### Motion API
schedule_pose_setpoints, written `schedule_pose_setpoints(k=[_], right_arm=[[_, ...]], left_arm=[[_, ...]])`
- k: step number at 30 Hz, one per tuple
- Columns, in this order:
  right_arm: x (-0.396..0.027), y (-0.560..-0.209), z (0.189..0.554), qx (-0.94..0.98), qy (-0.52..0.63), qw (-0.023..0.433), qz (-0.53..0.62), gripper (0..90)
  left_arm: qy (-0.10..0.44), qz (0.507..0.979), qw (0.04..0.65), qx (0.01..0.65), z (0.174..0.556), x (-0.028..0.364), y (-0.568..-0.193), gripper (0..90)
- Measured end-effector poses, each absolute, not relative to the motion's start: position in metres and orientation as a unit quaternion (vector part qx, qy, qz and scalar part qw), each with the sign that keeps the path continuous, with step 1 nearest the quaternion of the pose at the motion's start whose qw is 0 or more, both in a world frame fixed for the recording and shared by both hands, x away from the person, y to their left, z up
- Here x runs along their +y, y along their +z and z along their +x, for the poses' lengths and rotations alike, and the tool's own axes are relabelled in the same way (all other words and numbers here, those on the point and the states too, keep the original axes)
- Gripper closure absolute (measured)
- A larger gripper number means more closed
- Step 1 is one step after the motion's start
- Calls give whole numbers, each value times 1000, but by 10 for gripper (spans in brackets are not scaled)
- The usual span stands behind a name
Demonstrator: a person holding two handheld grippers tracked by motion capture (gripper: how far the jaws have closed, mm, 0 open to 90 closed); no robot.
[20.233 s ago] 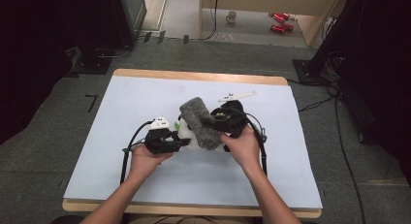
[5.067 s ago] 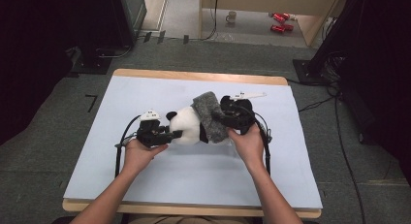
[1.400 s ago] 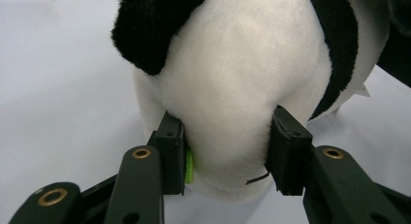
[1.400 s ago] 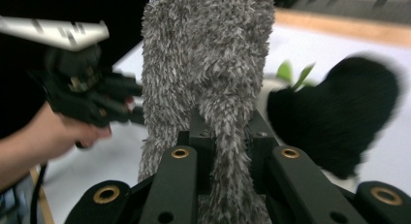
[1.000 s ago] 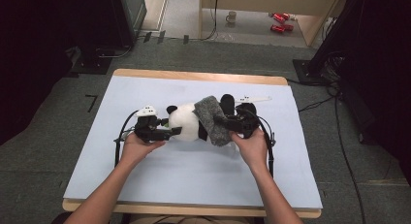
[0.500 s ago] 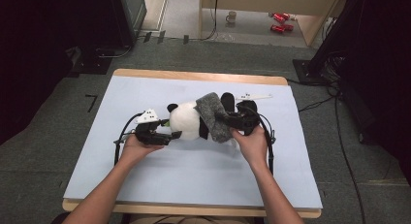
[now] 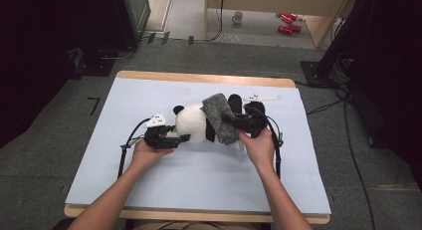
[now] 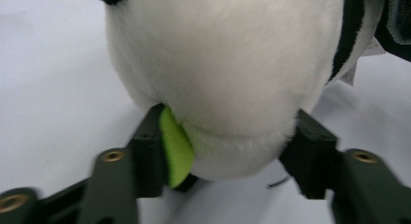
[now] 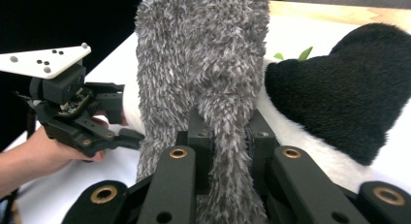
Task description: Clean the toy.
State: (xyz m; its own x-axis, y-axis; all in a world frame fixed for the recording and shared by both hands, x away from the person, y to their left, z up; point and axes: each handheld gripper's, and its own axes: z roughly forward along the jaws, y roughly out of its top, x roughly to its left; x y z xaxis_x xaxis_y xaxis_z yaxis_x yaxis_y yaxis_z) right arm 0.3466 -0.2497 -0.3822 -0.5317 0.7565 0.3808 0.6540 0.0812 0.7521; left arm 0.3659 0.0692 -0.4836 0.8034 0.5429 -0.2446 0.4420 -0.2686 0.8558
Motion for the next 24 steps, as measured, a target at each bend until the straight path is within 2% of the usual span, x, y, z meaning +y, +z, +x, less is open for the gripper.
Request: schedule_pose_setpoints(k=[3, 7, 15, 20, 24], right_arm=[[-249, -378, 345, 729, 484, 44, 482, 787], [-243, -368, 340, 725, 502, 33, 469, 787], [-210, -360, 328, 741, 508, 16, 439, 785], [-188, -379, 329, 760, 489, 4, 429, 783], [-189, -391, 335, 776, 466, 37, 423, 780]], left_arm=[[30, 795, 511, 326, 365, 68, -477, 571], [4, 790, 505, 347, 361, 67, -468, 615], [-43, 773, 498, 390, 345, 66, -447, 623], [-11, 789, 479, 384, 332, 59, -440, 620], [-13, 796, 463, 390, 335, 60, -447, 621]])
